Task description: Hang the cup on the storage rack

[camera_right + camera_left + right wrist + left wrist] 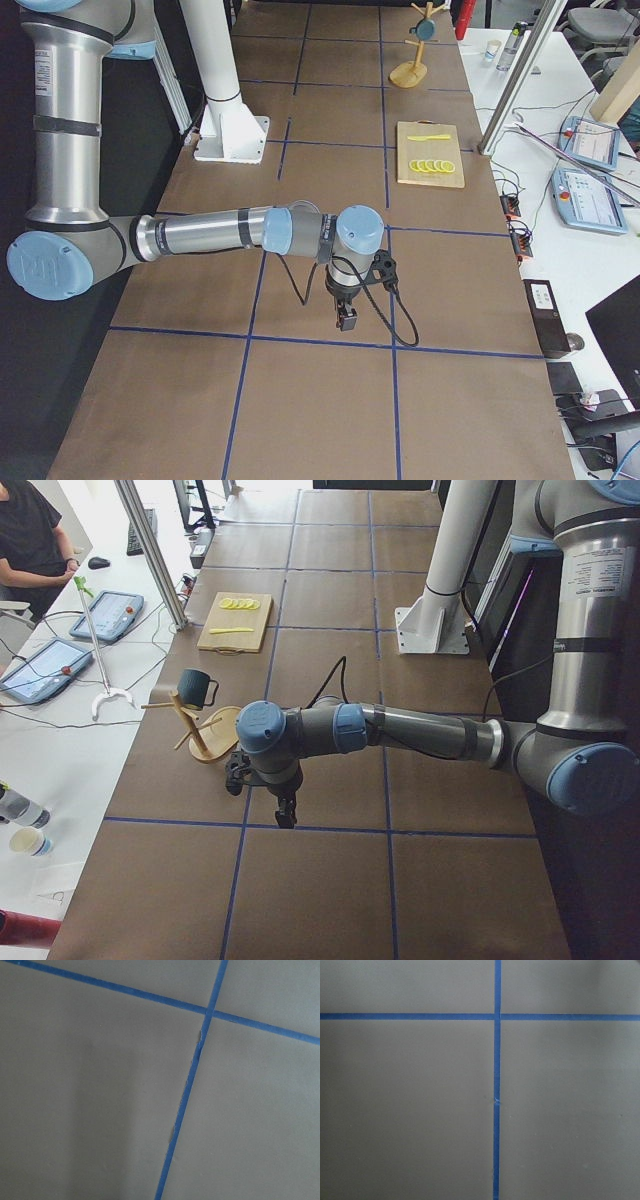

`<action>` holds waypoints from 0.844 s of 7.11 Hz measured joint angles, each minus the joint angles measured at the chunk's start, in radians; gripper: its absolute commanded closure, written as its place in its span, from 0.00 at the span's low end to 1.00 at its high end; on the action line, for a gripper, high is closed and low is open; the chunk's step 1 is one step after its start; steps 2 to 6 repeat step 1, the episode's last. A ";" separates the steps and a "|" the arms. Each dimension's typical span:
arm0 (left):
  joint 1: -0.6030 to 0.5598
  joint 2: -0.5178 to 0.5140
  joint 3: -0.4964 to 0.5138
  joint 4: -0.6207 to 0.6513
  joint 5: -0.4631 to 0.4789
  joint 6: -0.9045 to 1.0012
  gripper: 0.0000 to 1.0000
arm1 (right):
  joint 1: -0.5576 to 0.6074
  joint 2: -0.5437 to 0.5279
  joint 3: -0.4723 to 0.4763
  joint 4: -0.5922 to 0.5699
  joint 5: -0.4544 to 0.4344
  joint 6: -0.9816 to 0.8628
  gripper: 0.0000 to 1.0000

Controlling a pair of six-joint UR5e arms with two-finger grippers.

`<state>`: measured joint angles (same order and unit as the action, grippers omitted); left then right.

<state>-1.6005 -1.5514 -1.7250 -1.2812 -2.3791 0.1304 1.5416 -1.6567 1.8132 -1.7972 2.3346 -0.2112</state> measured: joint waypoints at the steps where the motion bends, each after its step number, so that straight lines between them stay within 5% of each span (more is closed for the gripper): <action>1: 0.000 0.000 0.001 -0.001 0.000 0.000 0.00 | 0.000 -0.003 -0.005 0.044 0.006 0.112 0.01; 6: 0.000 0.000 0.001 -0.001 0.000 0.000 0.00 | 0.000 -0.003 -0.005 0.044 0.006 0.112 0.01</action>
